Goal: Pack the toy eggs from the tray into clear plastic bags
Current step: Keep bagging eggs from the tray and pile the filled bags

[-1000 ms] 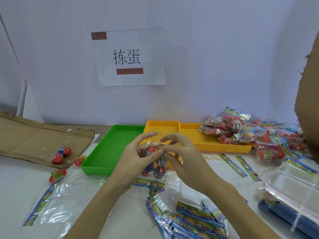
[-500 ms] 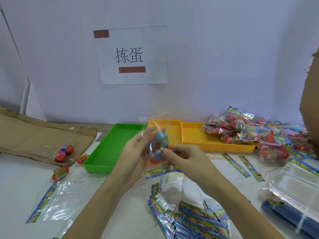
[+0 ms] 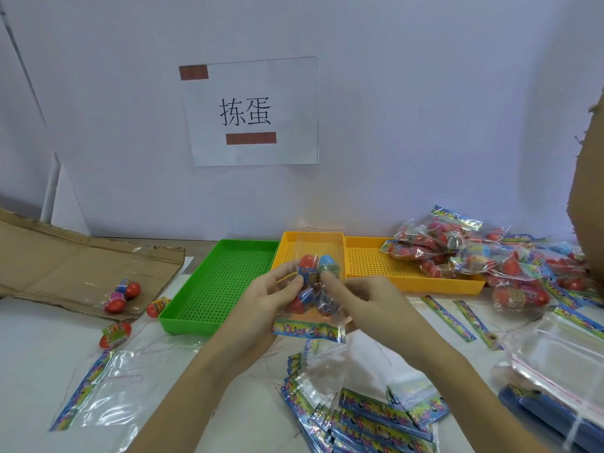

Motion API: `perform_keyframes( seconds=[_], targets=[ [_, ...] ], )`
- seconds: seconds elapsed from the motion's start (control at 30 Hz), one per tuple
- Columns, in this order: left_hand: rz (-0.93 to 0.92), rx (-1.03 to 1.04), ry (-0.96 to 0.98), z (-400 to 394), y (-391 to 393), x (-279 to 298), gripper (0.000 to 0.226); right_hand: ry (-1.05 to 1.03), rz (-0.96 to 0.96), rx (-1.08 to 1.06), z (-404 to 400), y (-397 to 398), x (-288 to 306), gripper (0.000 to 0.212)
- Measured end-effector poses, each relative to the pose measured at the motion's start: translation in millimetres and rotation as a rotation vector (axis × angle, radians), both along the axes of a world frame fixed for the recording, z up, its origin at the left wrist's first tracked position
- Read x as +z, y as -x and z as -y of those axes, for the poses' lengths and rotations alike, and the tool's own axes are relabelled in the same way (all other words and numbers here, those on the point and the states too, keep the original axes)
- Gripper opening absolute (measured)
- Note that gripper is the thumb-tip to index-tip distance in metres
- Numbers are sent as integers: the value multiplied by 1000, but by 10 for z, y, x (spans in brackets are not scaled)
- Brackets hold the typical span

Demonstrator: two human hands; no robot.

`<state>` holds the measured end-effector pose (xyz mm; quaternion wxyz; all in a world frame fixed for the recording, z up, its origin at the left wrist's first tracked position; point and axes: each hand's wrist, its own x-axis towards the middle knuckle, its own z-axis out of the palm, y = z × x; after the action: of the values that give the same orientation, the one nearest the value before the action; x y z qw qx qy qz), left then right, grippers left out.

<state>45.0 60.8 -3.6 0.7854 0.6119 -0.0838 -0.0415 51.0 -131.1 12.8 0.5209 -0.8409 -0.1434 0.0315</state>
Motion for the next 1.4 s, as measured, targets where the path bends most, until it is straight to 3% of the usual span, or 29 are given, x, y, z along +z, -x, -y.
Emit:
perform_keyframes(
  seconds=[0.1, 0.2, 0.27, 0.43, 0.53, 0.67, 0.8, 0.9, 0.97, 1.07, 1.13, 1.2, 1.4],
  targets=[
    [-6, -34, -19, -4, 10, 8, 40, -32, 156, -193, 72, -35, 40, 60],
    [-24, -92, 18, 11, 26, 18, 40, -365, 156, -182, 83, -49, 46, 29],
    [2, -101, -16, 22, 40, 26, 39, -476, 159, -182, 71, -30, 41, 11],
    [225, 173, -302, 98, 62, 12, 37, -441, 133, -152, 39, 4, 7, 8],
    [258, 323, -204, 97, 34, -3, 18, -425, 89, -131, 27, 4, 22, 14],
    [128, 321, -56, 82, 39, 29, 17, -488, -17, -126, 50, -3, 52, 29],
    [42, 324, 37, 127, 59, 51, 23, -507, -113, -147, 90, -32, 52, 24],
    [66, 336, -30, 163, 83, 41, 27, -455, -100, -204, 90, -47, 36, 18],
    [115, 362, -119, 184, 93, 22, 24, -318, 54, -286, 45, -35, 0, 11],
    [175, 364, -196, 202, 100, 3, 22, -9, 602, -411, -60, 20, -76, 29],
    [202, 346, -197, 213, 104, 5, 23, 125, 915, -363, -122, 43, -97, 19],
    [239, 328, -192, 235, 118, 12, 25, 182, 1012, -283, -162, 48, -120, 9],
    [367, 179, -281, 197, 145, 56, 26, 183, 998, -214, -115, 29, -120, 11]
  ],
)
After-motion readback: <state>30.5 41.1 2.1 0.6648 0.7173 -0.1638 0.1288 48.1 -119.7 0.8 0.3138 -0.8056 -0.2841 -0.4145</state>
